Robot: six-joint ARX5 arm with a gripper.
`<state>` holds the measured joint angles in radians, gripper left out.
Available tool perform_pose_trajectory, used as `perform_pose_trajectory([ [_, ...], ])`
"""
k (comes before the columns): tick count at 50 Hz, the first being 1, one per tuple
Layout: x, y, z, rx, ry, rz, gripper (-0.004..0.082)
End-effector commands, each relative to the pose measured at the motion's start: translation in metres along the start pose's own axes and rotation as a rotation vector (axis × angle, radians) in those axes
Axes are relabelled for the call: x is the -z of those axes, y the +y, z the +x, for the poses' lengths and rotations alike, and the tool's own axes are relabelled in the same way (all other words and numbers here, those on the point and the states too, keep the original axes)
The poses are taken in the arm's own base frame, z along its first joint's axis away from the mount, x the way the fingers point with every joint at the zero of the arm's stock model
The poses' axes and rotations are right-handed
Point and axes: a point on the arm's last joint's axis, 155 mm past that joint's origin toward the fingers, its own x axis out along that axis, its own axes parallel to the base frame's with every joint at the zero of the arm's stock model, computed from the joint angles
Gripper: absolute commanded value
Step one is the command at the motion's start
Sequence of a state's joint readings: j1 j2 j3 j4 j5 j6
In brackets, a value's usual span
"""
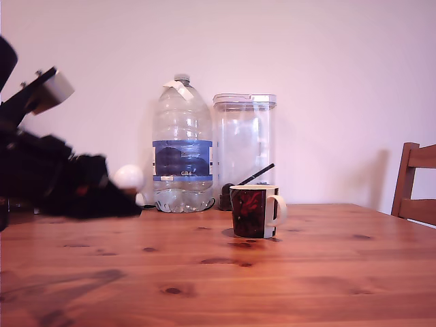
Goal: Pick up the coffee capsules from the table one by one and drop them inside the nearest coffee cup
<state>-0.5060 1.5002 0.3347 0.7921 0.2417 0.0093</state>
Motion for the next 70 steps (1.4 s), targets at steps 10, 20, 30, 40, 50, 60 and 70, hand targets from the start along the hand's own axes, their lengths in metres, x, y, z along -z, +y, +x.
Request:
perform_pose_trajectory([
  [10, -0.053, -0.001, 0.017, 0.01, -0.055, 0.023, 0.011],
  [20, -0.08, 0.004, 0.026, -0.009, -0.08, 0.063, 0.011],
  [30, -0.097, 0.009, 0.047, -0.008, -0.074, 0.074, 0.011],
  [40, -0.113, 0.011, 0.076, 0.0, -0.058, 0.073, 0.011],
  [50, -0.127, 0.014, 0.102, 0.011, -0.022, 0.067, 0.011],
  [60, -0.13, 0.013, 0.128, 0.027, 0.055, 0.076, 0.011],
  [70, -0.125, 0.009, 0.152, 0.057, 0.148, 0.105, 0.011],
])
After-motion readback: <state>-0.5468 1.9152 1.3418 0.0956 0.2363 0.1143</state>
